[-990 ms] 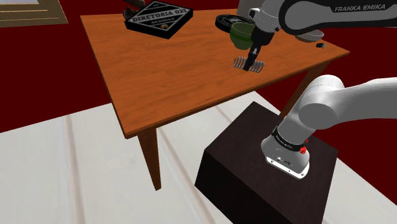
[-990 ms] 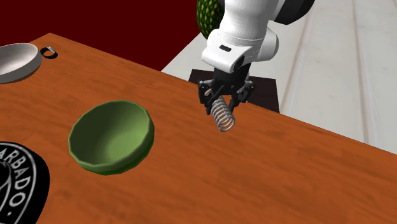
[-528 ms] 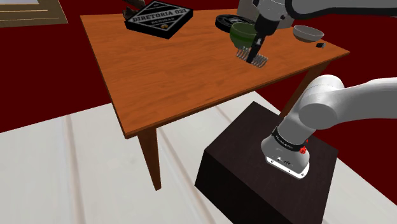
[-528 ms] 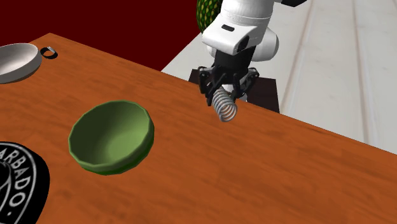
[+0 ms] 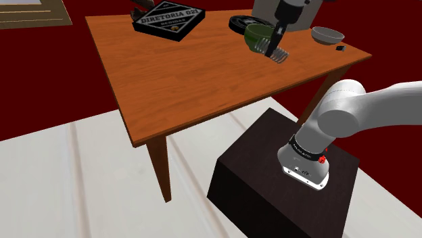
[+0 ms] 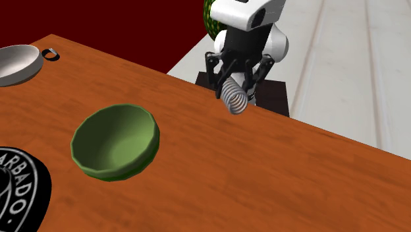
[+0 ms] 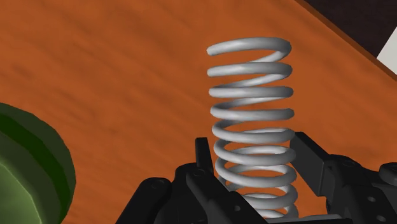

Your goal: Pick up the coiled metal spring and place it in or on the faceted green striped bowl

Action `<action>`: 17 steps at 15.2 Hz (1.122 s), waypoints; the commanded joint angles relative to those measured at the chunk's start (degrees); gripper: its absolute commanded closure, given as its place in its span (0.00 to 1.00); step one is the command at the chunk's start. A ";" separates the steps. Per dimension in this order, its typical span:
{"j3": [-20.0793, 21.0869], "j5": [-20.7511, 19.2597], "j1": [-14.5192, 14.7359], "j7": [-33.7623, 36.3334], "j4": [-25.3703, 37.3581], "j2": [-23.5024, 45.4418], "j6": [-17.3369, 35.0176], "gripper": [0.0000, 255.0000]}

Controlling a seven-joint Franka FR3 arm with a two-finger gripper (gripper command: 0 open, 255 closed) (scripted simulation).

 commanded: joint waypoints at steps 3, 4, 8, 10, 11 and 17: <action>0.10 0.20 0.04 -0.45 3.46 0.60 -2.83 1.00; 0.16 0.27 0.06 -0.52 4.33 0.80 -3.50 1.00; 0.39 0.52 0.15 -0.80 7.90 1.69 -6.16 1.00; 0.50 0.64 0.19 -0.94 9.73 2.20 -7.47 1.00; 0.55 0.70 0.21 -1.01 10.65 2.47 -8.13 1.00; -0.44 0.24 0.03 -2.40 15.36 5.04 -10.09 1.00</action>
